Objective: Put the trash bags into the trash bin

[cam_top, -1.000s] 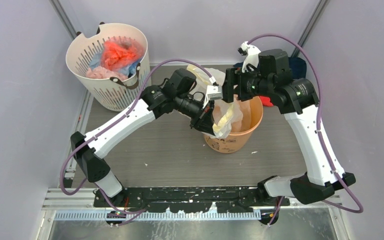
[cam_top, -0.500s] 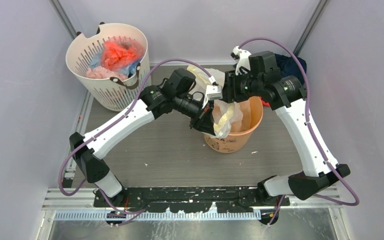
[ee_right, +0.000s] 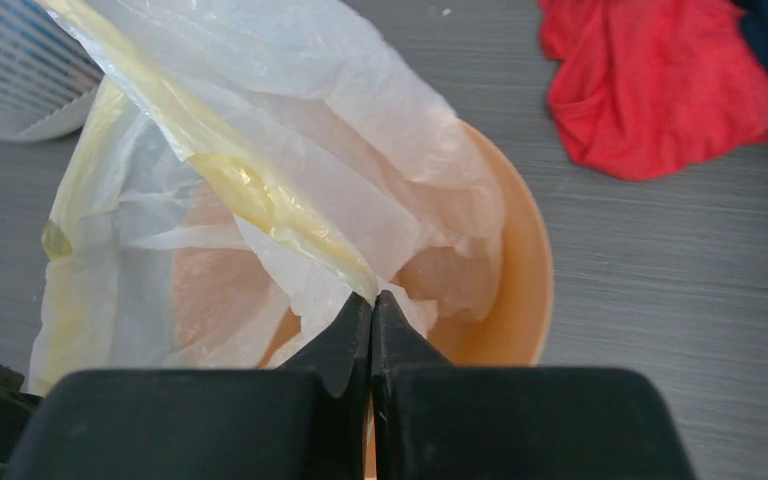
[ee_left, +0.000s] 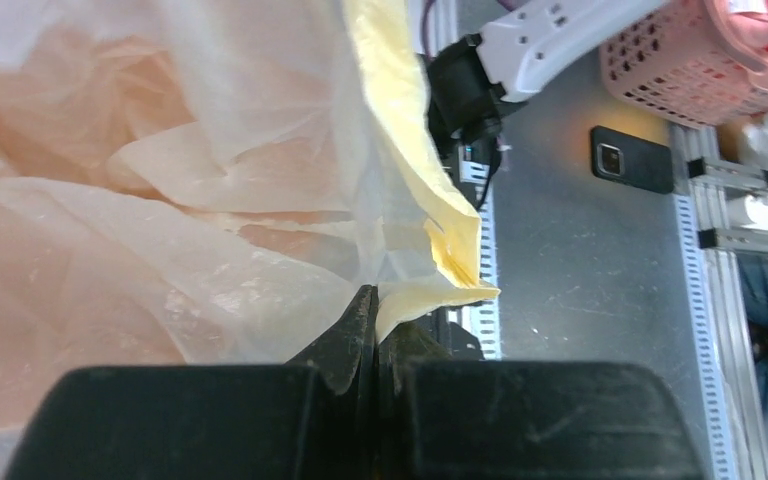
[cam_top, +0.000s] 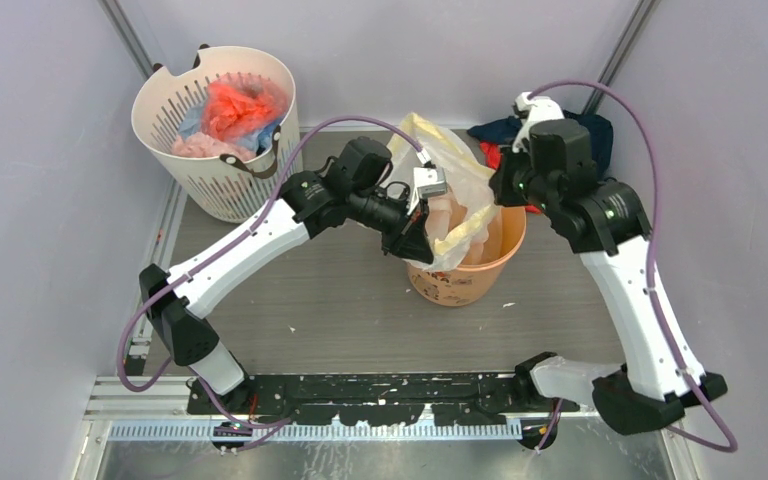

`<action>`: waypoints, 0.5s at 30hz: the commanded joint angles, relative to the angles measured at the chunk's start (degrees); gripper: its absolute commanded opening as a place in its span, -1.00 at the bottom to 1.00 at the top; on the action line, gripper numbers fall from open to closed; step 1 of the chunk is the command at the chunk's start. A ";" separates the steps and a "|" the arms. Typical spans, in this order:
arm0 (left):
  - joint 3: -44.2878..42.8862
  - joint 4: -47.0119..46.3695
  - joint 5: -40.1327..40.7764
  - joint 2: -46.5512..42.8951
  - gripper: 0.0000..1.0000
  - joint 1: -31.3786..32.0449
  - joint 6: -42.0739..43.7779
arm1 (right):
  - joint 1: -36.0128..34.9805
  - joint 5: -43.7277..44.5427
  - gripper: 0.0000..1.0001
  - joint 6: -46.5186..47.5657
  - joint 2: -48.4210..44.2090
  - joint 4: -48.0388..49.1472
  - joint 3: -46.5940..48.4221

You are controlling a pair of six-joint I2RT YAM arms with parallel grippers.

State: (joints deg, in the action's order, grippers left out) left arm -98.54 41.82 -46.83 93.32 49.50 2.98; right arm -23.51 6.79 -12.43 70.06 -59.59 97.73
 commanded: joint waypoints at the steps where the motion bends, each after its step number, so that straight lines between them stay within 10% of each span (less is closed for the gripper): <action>1: -2.42 -3.53 7.33 0.60 -1.00 0.16 -1.15 | 0.32 12.27 -0.98 -2.46 -5.92 3.51 -2.14; 15: -13.16 -3.78 20.81 6.19 -1.00 0.08 -2.72 | 1.72 24.21 -0.98 -8.18 -16.55 5.71 -16.36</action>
State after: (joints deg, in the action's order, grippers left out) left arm -107.18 40.34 -28.80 99.98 49.50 0.89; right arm -22.39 26.26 -17.89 55.77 -57.25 84.12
